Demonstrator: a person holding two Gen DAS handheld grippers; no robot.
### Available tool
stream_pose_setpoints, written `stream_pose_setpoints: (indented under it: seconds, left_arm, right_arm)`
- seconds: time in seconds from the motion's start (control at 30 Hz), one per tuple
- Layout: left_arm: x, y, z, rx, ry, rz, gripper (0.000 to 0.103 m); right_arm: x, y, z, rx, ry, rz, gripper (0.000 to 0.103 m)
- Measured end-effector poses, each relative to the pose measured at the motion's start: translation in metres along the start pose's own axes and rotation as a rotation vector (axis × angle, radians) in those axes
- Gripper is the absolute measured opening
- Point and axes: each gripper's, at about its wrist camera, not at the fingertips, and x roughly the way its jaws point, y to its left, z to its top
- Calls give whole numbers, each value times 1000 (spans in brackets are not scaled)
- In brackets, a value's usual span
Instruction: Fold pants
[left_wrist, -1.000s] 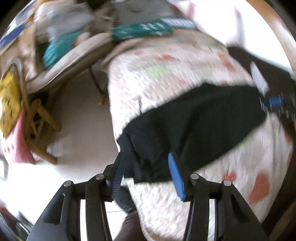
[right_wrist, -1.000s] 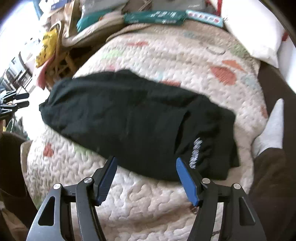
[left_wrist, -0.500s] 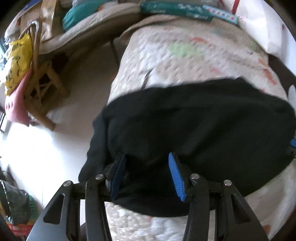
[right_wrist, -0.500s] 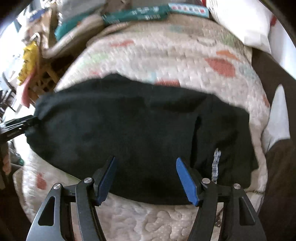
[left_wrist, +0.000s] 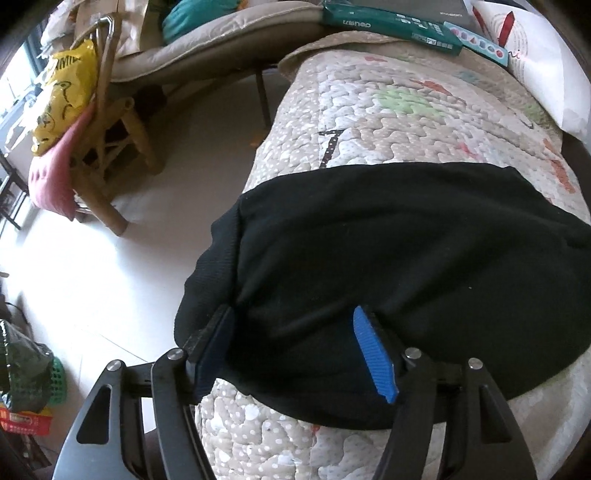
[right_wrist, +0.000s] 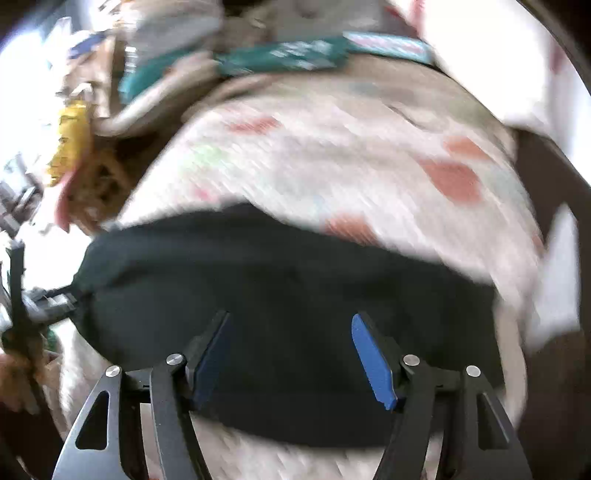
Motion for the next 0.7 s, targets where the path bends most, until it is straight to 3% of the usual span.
stream_pose_setpoints:
  seconds: [0.07,0.13,0.27,0.37,0.5,0.53,0.7]
  left_arm:
    - [-1,0,0,-3,1,9,67]
    - [-1,1,0,-12,4,6,67]
    - [1,3,2,-31,14,-3,67]
    - [2,3,4,-46,22,-4,68]
    - [3,2,5,-62,26,1,68]
    - [3,2,5,-64,25,2,68]
    - [2,-1,2,-54,12,22,68]
  right_arm:
    - [22,7,33,-10,-10,69,65]
    - [55,6,63,34,18,116,52]
    - [103,7,94,115,76,207,52]
    - [127,19,92,81,161,183,52]
    - [131,36,83,-43,174,74,14]
    - [129,34,83,-35,159,80,9]
    - [132,26,99,-8,123,53,3]
